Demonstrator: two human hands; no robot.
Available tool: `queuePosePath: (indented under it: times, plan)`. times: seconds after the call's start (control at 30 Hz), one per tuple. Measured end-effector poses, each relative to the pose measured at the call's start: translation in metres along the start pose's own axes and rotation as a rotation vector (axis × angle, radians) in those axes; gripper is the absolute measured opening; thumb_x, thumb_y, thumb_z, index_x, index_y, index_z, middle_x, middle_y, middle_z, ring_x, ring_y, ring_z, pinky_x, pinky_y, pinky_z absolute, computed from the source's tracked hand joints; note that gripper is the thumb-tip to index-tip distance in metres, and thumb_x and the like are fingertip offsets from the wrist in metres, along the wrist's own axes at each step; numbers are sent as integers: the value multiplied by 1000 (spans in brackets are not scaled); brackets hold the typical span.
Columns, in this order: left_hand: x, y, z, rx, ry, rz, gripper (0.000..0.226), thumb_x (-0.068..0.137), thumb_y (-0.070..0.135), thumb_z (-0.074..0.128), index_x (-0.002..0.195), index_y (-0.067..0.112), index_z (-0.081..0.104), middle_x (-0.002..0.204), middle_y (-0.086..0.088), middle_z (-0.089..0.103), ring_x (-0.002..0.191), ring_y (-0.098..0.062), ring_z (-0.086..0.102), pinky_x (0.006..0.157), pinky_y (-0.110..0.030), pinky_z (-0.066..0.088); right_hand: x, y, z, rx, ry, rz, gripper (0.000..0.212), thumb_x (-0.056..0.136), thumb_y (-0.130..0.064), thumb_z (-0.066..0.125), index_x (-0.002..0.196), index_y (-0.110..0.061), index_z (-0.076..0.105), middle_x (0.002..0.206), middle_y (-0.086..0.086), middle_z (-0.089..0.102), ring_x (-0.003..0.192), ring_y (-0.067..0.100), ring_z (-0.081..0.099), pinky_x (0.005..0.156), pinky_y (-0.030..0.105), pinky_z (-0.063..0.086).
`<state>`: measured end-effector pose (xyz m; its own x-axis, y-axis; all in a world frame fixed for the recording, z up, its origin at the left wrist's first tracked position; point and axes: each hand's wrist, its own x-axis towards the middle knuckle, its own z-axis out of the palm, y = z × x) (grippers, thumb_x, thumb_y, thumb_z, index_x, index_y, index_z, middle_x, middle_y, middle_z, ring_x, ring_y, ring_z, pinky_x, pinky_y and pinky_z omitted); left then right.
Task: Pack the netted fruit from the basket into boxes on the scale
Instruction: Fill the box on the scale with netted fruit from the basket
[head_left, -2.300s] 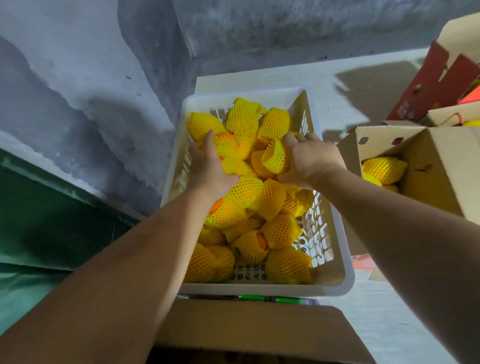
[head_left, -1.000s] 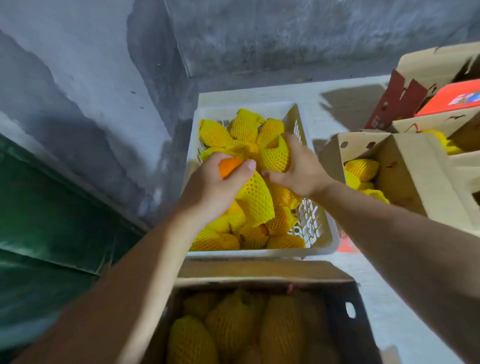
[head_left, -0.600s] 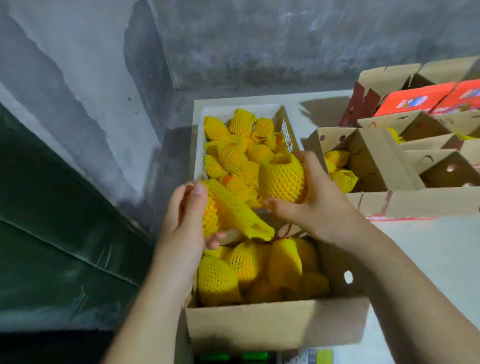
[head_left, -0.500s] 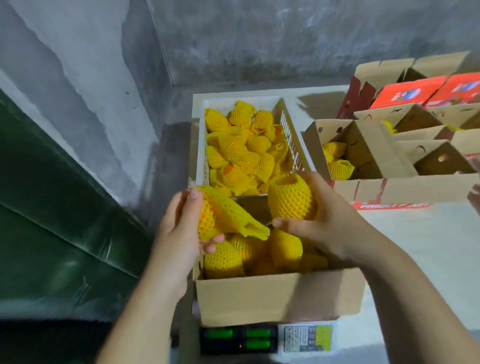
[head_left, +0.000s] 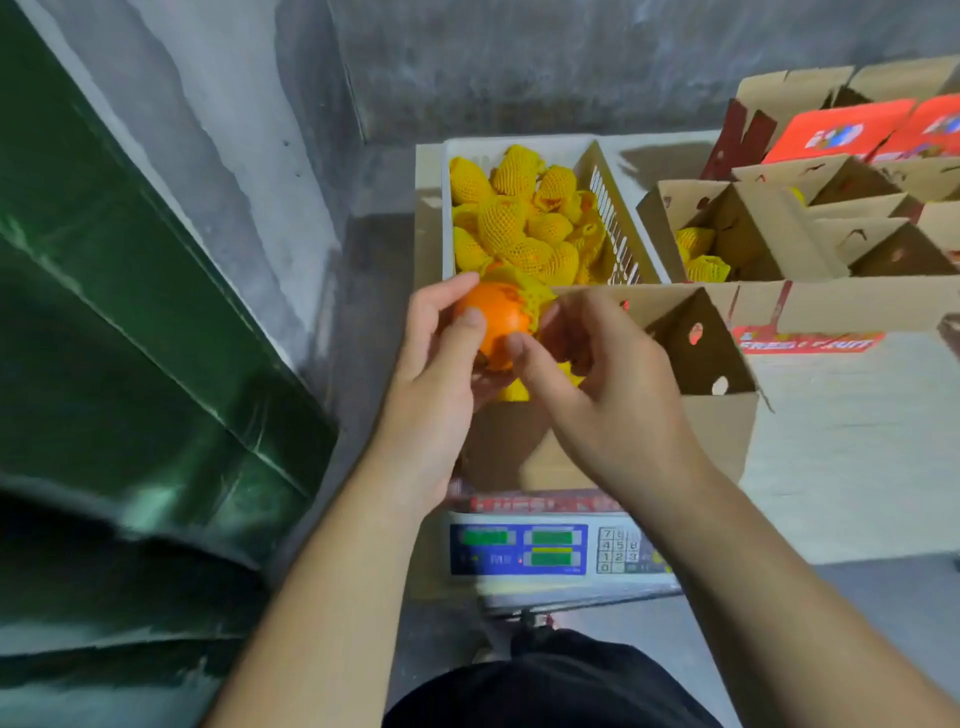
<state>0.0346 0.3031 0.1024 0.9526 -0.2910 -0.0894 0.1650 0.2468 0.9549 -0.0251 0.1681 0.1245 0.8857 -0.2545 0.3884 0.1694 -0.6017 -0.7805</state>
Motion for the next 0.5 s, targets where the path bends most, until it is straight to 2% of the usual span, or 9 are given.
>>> queuePosePath:
  times: [0.07,0.13,0.2,0.33,0.43,0.5]
  plan:
    - [-8,0,-10,-27,-36,-46,43,88,43,75,129,42,61,143,-4,59,125,-27,67,97,-46,60,0,1,-2,-50,-35,-33,16,101,-24,65,99,-9,60,85,2,61,78,20,56,67,37,46]
    - [-13,-4,-18,-41,-35,-104,65,74,44,87,132,38,57,141,-3,60,123,-27,68,96,-43,60,1,5,-5,-107,-77,-59,4,101,-8,59,100,-7,63,91,6,62,82,24,56,71,38,45]
    - [-18,-9,-24,-27,-58,-112,73,70,44,88,135,28,58,134,-2,69,119,-21,71,94,-38,60,0,8,-4,-118,-103,-48,13,96,1,58,98,-9,66,97,9,63,85,24,58,74,36,46]
    - [-28,-18,-31,20,-109,-112,89,59,55,98,133,32,55,133,-5,68,122,-22,69,103,-45,55,-14,1,4,60,-174,39,20,97,-3,60,114,-10,68,103,-2,71,91,13,66,82,32,55]
    - [-34,-20,-34,22,-99,-120,99,59,61,96,140,30,50,136,-3,67,124,-22,68,107,-48,53,-23,-2,10,20,-186,19,22,101,-5,59,119,-9,72,105,0,75,96,13,69,87,34,55]
    - [-36,-20,-37,75,-108,-99,88,65,67,90,139,32,56,134,2,70,125,-18,68,106,-43,53,-24,-2,11,2,-179,33,18,103,-10,60,114,-10,74,98,-2,74,88,9,68,81,28,55]
